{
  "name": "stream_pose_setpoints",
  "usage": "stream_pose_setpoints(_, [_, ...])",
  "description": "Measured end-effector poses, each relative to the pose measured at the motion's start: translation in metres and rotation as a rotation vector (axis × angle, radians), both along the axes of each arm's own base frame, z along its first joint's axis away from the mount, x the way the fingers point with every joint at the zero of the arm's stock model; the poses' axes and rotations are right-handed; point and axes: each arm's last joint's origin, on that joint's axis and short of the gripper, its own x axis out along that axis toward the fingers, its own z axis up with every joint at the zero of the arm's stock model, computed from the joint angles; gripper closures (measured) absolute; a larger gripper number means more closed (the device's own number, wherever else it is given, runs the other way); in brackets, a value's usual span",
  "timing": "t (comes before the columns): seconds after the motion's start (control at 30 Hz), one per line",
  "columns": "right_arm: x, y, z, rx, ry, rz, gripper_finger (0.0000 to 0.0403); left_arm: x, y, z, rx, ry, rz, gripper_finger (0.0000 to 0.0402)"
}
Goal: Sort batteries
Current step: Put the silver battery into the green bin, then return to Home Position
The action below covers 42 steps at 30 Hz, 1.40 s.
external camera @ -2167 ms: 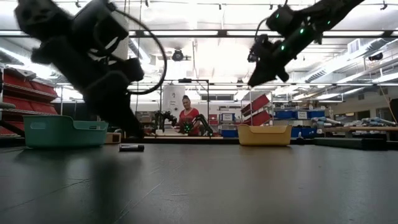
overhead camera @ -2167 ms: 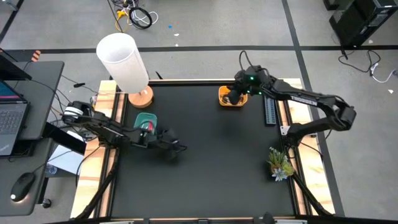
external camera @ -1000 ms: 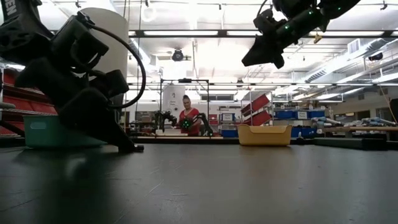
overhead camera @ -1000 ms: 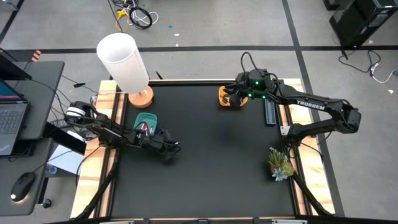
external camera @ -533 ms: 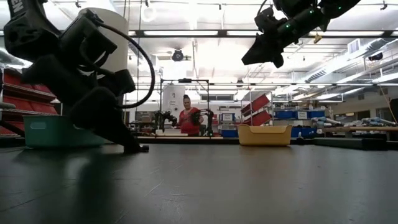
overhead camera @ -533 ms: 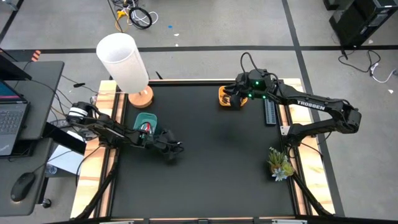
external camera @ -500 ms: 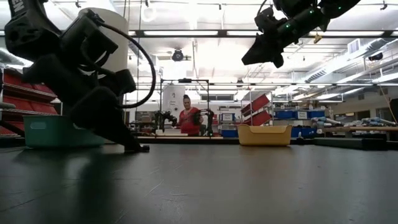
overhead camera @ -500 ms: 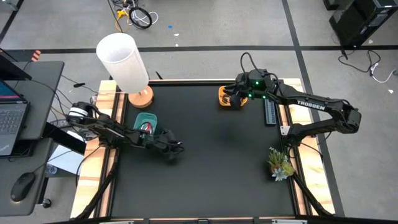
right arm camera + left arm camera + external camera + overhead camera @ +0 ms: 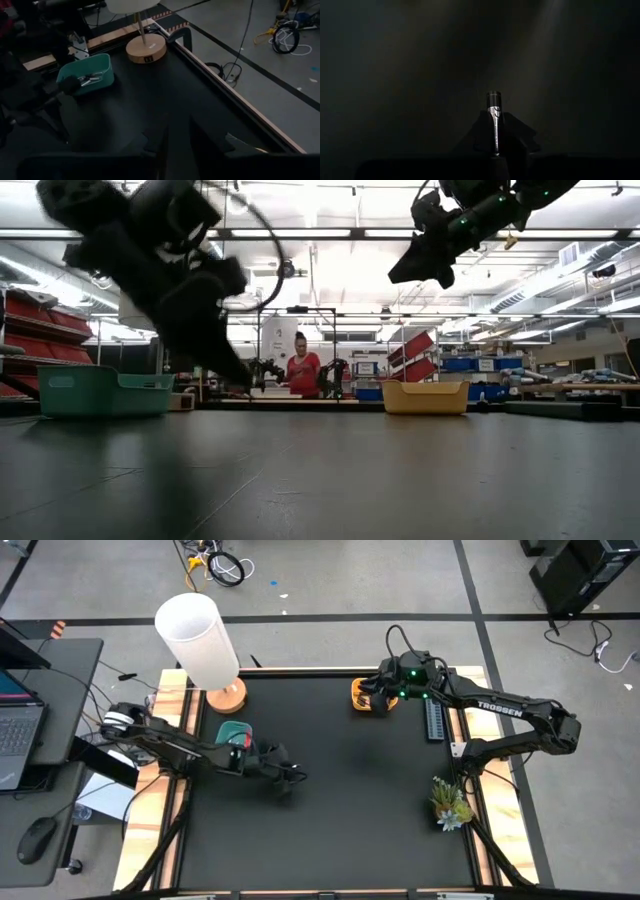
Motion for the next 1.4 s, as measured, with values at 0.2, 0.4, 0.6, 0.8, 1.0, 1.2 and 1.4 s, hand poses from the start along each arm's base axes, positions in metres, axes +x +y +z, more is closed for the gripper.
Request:
stream_pose_setpoints(0.2, [0.002, 0.0, 0.004, -0.015, -0.038, 0.013, 0.0318, -0.011, 0.005, 0.052, 0.019, 0.218, 0.035, 0.0369])
stream_pose_setpoints(0.4, [0.004, -0.001, 0.01, -0.049, -0.099, 0.013, 0.0319, -0.052, 0.018, 0.086, -0.031, 0.474, 0.175, 0.0369])
stream_pose_setpoints(0.6, [0.006, 0.001, 0.007, -0.059, -0.12, 0.024, 0.0321, -0.091, 0.025, 0.087, -0.112, 0.573, 0.298, 0.0369])
stream_pose_setpoints(0.8, [0.007, 0.003, 0.0, 0.002, -0.194, 0.058, 0.0323, -0.108, 0.033, 0.059, -0.161, 0.578, 0.393, 0.0369])
stream_pose_setpoints(1.0, [0.008, 0.008, 0.0, 0.034, -0.198, 0.095, 0.0331, -0.112, 0.042, 0.033, -0.148, 0.564, 0.442, 0.0355])
stream_pose_setpoints(1.2, [0.007, 0.009, 0.001, 0.06, -0.212, 0.085, 0.0336, -0.112, 0.046, 0.032, -0.156, 0.525, 0.529, 0.0332])
stream_pose_setpoints(1.4, [0.006, 0.008, 0.002, 0.136, -0.235, 0.083, 0.0336, -0.107, 0.047, 0.04, -0.115, 0.493, 0.513, 0.0277])
